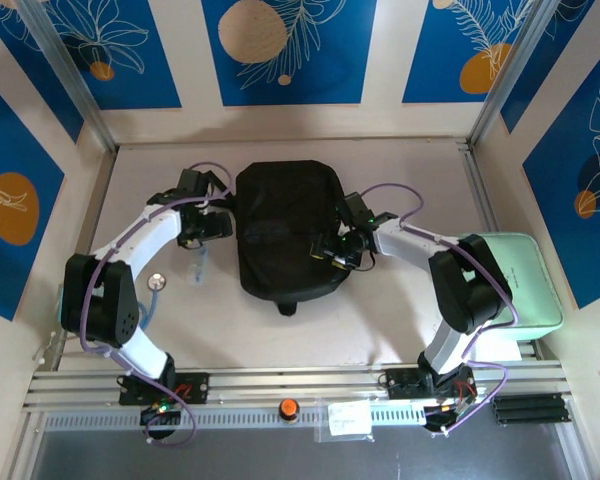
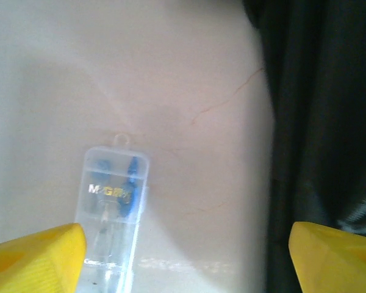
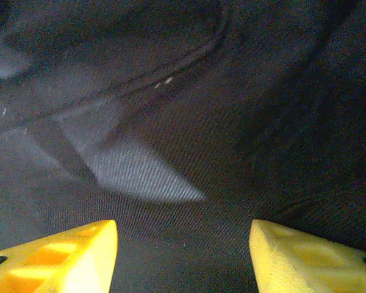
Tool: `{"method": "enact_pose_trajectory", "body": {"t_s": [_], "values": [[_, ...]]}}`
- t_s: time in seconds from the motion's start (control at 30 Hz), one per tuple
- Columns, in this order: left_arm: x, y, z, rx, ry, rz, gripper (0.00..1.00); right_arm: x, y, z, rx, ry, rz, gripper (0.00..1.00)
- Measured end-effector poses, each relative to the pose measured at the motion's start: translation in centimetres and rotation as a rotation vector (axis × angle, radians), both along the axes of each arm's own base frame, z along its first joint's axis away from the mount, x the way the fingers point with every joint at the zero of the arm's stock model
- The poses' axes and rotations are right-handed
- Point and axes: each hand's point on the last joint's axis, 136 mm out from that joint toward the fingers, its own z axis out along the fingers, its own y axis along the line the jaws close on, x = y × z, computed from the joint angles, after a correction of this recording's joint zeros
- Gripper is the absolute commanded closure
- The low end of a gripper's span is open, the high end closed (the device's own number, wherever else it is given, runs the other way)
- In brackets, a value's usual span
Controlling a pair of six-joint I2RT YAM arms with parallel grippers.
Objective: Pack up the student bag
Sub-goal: Pick up the loose stationery from the middle-left of the table.
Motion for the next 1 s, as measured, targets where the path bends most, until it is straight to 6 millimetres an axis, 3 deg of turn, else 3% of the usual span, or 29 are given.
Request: {"method": "enact_pose_trajectory", "body": {"t_s": [0.2, 0.33, 0.5, 0.67, 0.8, 1.0], "values": [[-1.3, 1.8, -2.1, 0.034, 0.055, 0.012, 0.13, 2.6, -5.0, -0.9, -0.072, -0.015, -0.104, 0.4], [-1.5, 2.7, -3.2, 0.073, 0.082, 0.026, 0.15, 3.5, -6.6, -0.6, -0.095, -0.033, -0.123, 0.38], [-1.9, 3.2, -5.6, 0.114, 0.151, 0.002, 0.19, 3.8, -6.6, 0.5, -0.093, -0.066, -0.127, 0.26], [-2.3, 3.2, -8.0, 0.128, 0.222, -0.022, 0.29, 4.1, -6.6, 3.5, -0.064, -0.144, -0.144, 0.23], [-1.9, 3.0, -8.0, 0.122, 0.222, -0.038, 0.37, 4.0, -6.6, 5.3, -0.04, -0.191, -0.155, 0.23], [-1.8, 2.7, -8.0, 0.106, 0.221, -0.038, 0.53, 3.7, -6.4, 5.6, -0.032, -0.197, -0.154, 0.24]]}}
